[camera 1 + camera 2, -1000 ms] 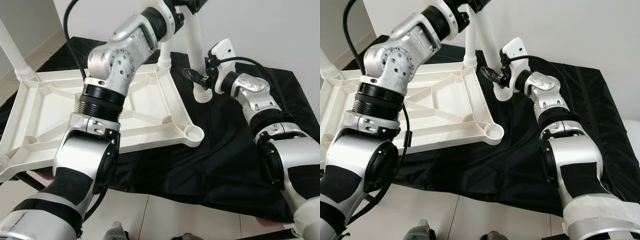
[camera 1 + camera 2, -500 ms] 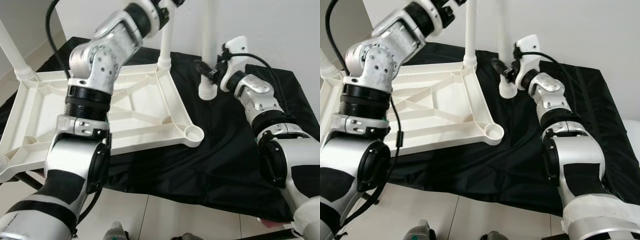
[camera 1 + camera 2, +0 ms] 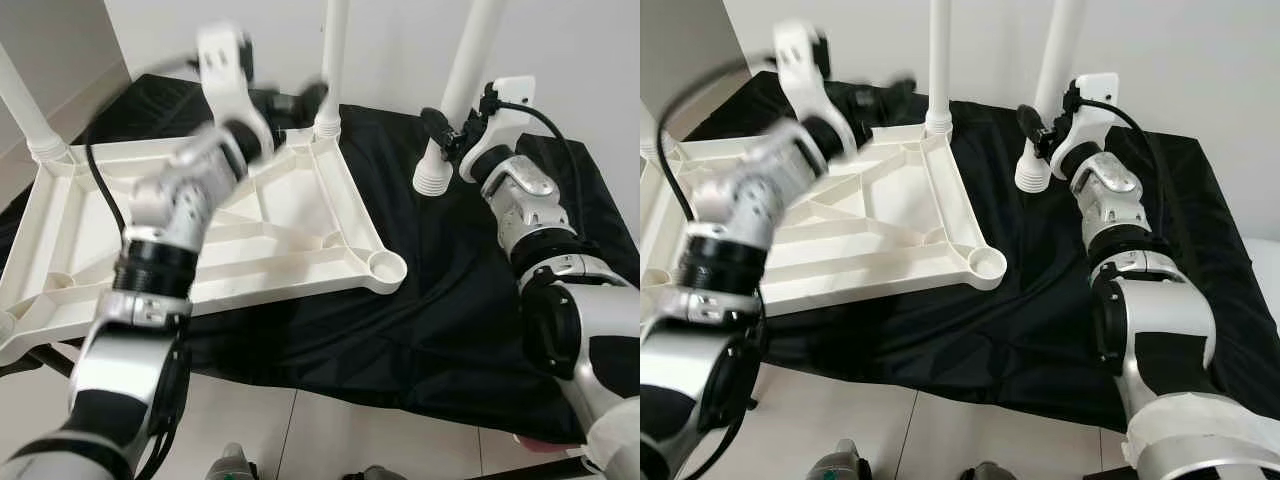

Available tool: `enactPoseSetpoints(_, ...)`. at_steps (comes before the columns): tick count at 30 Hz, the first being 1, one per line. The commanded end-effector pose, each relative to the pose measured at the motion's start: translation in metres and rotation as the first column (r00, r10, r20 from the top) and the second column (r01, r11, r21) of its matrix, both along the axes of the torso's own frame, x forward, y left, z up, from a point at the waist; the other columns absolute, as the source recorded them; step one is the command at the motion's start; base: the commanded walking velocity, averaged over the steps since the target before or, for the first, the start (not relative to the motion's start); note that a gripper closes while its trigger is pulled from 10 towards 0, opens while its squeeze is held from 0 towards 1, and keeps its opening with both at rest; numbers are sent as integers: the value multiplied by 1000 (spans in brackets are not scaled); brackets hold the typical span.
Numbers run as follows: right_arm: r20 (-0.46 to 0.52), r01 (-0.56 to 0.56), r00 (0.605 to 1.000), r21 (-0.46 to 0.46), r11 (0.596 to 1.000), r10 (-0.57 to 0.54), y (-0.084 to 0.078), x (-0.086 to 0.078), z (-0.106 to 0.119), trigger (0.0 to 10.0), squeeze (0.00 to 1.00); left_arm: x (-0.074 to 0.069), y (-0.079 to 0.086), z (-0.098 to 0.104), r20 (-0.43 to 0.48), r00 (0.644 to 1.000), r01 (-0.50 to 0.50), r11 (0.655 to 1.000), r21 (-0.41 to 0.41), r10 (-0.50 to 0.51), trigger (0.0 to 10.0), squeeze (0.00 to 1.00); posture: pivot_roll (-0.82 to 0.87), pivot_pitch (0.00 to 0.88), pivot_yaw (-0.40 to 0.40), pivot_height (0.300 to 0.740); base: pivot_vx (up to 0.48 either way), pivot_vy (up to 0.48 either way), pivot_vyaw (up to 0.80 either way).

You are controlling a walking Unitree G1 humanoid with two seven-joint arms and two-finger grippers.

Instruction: Building children table

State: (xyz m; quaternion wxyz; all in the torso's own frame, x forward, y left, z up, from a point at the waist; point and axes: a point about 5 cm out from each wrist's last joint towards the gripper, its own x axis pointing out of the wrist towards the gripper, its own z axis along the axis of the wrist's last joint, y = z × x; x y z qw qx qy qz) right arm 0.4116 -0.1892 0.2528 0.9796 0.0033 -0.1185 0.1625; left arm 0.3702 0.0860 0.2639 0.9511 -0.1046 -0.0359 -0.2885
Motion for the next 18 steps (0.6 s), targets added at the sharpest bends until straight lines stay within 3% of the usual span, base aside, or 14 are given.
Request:
enactPoseSetpoints(1,20,-14,1000,22,1000,14,3,-1,4,10000,0,-10,-14,-6,66,985,153,984,86,-159,10000,0,20,0,-27,740,0,0,0)
enactPoseSetpoints(8,83,-14,996,20,1000,12,6,-4,11,10000,0,-21,-32,-30,29,967,247,959,138,-253,10000,0,14,0,-28,740,0,0,0)
enactPoseSetpoints(12,152,-68,986,-40,997,73,11,-13,9,10000,0,-39,-50,-50,63,911,375,882,285,-408,10000,0,1,0,-24,740,0,0,0)
enactPoseSetpoints(13,152,-68,986,-40,997,73,11,-13,9,10000,0,-39,-50,-50,63,911,375,882,285,-408,10000,0,1,0,-24,740,0,0,0)
enactPoseSetpoints(16,181,-143,972,-58,988,151,15,-23,6,10000,0,-51,-56,-74,46,865,437,795,420,-499,10000,0,-10,0,-20,740,0,0,0)
enactPoseSetpoints(18,181,-143,972,-58,988,151,15,-23,6,10000,0,-51,-56,-74,46,865,437,795,420,-499,10000,0,-10,0,-20,740,0,0,0)
